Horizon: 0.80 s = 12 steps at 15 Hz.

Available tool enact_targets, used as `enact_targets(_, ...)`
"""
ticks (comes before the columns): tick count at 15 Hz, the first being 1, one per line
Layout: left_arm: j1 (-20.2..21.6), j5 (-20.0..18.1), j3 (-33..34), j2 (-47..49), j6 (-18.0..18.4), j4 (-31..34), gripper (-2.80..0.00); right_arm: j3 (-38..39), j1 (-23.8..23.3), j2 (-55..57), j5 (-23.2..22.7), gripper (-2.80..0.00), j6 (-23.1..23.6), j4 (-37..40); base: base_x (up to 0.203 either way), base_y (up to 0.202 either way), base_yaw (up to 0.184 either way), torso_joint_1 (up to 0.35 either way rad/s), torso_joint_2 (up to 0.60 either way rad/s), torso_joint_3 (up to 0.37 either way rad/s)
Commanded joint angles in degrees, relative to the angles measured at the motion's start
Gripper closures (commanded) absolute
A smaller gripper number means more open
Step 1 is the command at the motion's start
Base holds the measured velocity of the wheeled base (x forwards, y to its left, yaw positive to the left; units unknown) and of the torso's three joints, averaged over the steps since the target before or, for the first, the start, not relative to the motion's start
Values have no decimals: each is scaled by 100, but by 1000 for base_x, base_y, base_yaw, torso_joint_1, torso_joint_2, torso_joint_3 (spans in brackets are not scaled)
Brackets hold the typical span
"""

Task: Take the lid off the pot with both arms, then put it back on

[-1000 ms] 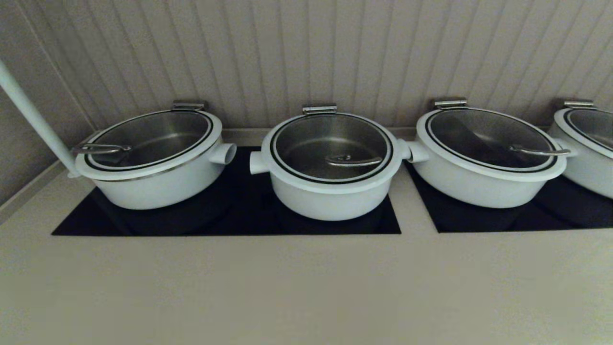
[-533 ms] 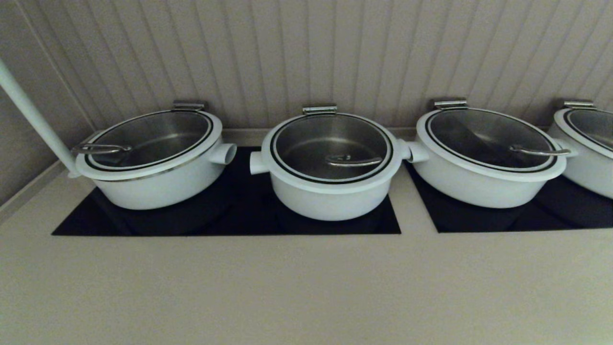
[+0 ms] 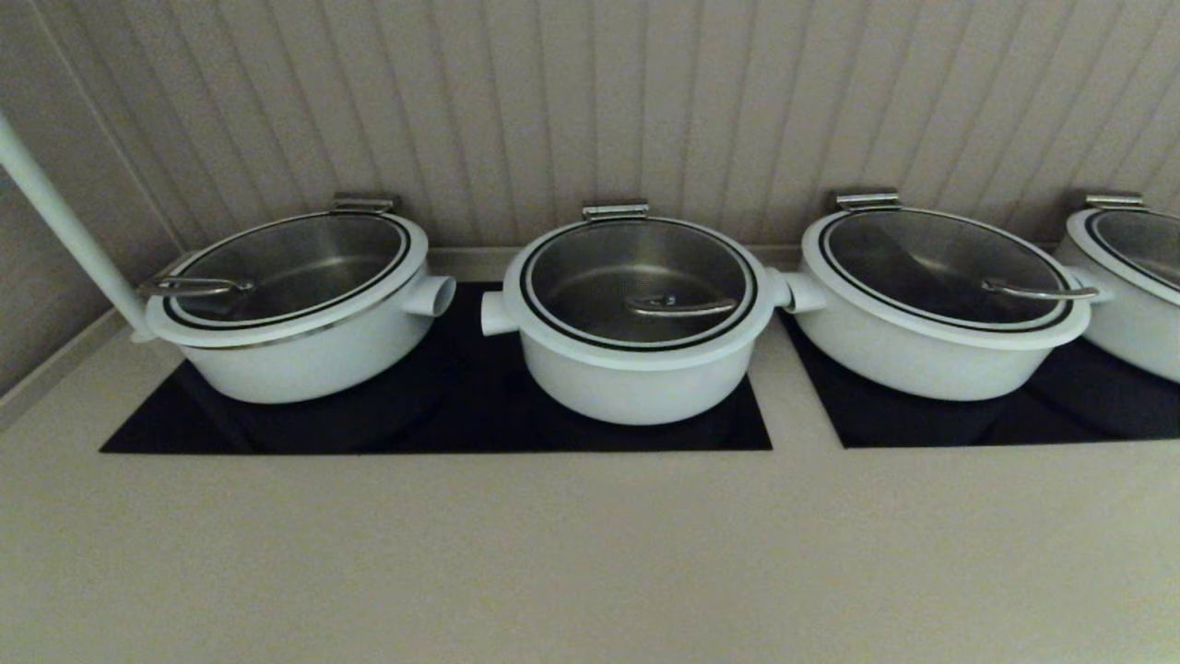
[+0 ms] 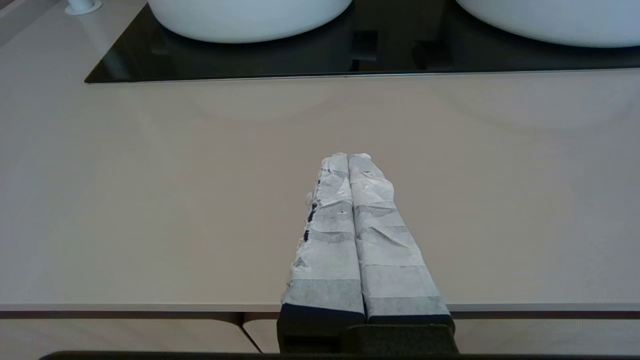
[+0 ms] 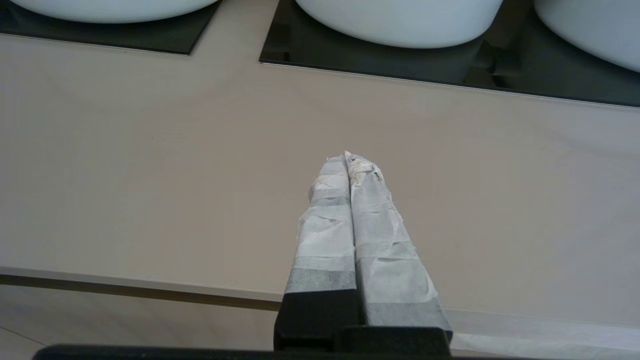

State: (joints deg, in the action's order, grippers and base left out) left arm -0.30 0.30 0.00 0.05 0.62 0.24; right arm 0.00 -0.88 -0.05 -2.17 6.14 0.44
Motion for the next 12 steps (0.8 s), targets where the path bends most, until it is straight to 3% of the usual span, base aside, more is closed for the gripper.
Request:
enact_targets(1, -5, 0, 0, 4, -1, 2, 0, 0, 0, 14, -3, 0, 1, 0, 0, 0, 0, 0, 0, 0)
enact_targets(12, 4, 5, 0, 4, -1, 2, 0, 0, 0, 14, -3, 0, 1, 0, 0, 0, 0, 0, 0, 0)
